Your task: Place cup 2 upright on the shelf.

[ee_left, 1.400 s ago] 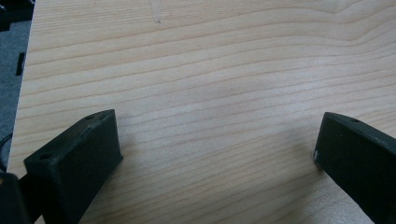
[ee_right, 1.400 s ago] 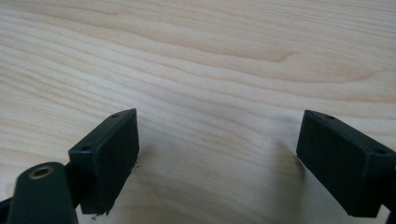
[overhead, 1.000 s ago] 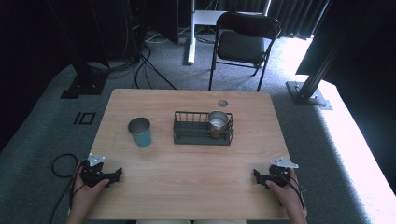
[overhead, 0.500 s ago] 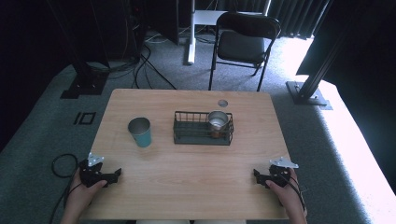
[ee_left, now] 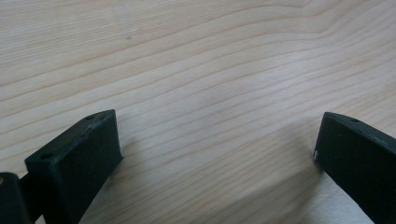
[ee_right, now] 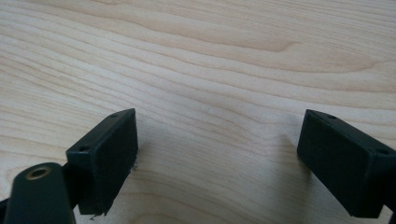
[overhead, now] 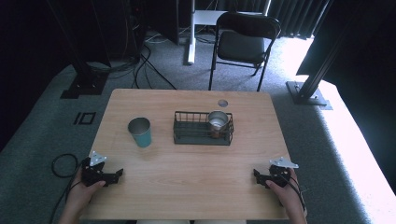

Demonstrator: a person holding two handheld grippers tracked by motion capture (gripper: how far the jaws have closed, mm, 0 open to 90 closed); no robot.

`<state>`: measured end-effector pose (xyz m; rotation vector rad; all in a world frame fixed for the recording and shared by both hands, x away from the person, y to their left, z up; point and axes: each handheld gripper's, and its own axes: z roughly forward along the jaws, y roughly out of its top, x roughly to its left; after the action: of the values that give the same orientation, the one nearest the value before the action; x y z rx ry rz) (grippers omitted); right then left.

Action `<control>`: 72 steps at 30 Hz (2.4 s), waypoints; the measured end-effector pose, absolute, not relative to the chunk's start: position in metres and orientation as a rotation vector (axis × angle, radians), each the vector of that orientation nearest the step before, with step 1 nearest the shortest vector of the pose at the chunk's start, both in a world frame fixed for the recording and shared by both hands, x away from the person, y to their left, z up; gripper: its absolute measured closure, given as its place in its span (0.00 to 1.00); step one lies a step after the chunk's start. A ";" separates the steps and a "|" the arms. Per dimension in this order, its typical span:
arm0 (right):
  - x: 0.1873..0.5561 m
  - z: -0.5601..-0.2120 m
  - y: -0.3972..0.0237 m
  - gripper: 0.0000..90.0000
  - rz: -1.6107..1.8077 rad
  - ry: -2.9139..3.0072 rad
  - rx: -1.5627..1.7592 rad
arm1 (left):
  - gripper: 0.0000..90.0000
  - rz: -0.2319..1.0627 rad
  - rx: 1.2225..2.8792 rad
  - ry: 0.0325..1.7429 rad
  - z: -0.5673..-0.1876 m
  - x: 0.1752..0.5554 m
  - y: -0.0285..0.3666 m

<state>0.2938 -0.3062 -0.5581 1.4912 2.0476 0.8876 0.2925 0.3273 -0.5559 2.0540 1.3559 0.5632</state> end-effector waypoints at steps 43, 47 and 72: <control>0.294 -0.558 -0.307 0.13 0.890 2.058 1.479 | 0.01 0.607 1.880 1.128 -0.521 0.333 0.274; 0.294 -0.558 -0.307 0.13 0.891 2.057 1.481 | 0.01 0.634 1.866 1.106 -0.519 0.338 0.270; 0.294 -0.558 -0.307 0.13 0.890 2.058 1.479 | 0.01 0.679 1.806 1.069 -0.512 0.373 0.254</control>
<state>0.2936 -0.3073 -0.5582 1.4791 2.0580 0.8905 0.3727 0.2537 -0.5124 1.8059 1.0690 0.6785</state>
